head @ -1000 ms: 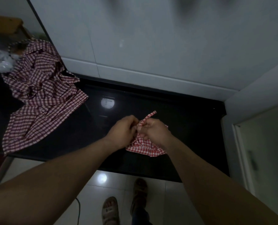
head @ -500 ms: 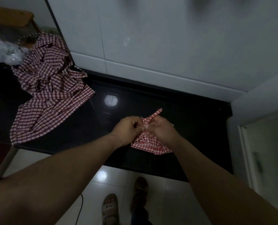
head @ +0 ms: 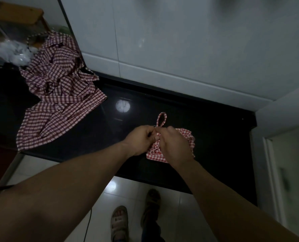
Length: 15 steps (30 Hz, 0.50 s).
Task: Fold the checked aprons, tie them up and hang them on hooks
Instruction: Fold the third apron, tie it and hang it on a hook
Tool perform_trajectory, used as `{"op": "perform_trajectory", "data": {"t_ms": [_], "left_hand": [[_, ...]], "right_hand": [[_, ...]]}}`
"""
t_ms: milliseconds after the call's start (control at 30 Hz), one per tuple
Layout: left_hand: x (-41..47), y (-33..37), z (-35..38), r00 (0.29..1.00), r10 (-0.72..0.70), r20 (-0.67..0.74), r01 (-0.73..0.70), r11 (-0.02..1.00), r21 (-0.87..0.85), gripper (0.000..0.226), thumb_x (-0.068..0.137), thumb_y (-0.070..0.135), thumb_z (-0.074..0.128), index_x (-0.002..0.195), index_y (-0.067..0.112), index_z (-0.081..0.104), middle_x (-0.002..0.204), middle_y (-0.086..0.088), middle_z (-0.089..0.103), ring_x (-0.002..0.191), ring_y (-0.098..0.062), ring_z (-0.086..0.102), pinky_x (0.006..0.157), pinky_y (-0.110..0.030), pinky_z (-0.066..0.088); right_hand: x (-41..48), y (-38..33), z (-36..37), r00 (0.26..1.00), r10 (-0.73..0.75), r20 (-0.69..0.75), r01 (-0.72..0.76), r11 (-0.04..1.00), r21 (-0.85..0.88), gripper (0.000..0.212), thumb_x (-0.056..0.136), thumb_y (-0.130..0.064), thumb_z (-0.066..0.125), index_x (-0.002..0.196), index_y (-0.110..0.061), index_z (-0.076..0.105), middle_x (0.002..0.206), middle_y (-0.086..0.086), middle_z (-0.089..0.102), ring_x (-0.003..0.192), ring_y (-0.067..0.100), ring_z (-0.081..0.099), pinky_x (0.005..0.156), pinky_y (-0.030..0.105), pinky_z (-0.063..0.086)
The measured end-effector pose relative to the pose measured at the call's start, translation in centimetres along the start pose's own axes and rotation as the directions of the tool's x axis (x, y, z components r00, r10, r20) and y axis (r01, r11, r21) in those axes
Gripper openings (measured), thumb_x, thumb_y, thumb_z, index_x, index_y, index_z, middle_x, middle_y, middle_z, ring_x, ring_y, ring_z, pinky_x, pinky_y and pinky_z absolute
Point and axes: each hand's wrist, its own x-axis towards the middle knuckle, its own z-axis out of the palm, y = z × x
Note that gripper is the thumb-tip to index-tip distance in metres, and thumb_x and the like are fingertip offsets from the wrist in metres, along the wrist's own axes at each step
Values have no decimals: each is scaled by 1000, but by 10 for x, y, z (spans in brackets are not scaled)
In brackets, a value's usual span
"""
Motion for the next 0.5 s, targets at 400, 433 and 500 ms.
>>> {"op": "perform_trajectory", "data": {"t_ms": [400, 433, 500], "left_hand": [[2, -1, -8, 970, 229, 82, -243, 922, 301, 9, 103, 28, 60, 95, 26, 56, 98, 7, 53, 86, -13, 57, 74, -30, 45], [2, -1, -9, 962, 256, 101, -274, 914, 298, 8, 103, 28, 60, 95, 28, 56, 97, 9, 52, 87, -11, 56, 72, -26, 42], [3, -3, -12, 948, 290, 129, -316, 901, 297, 4, 102, 27, 60, 99, 29, 59, 98, 13, 51, 88, -8, 55, 73, -22, 38]], "right_hand": [[26, 11, -26, 888, 186, 421, -286, 940, 189, 23, 100, -18, 54, 91, -7, 72, 94, 7, 67, 88, 22, 62, 84, 38, 50], [33, 9, -32, 825, 208, 525, -351, 917, 190, 23, 100, -18, 53, 93, -5, 70, 94, 7, 68, 89, 24, 62, 81, 35, 51], [42, 3, -44, 723, 199, 661, -427, 881, 202, 19, 101, -19, 53, 101, -11, 70, 94, 3, 65, 92, 24, 60, 76, 30, 49]]}}
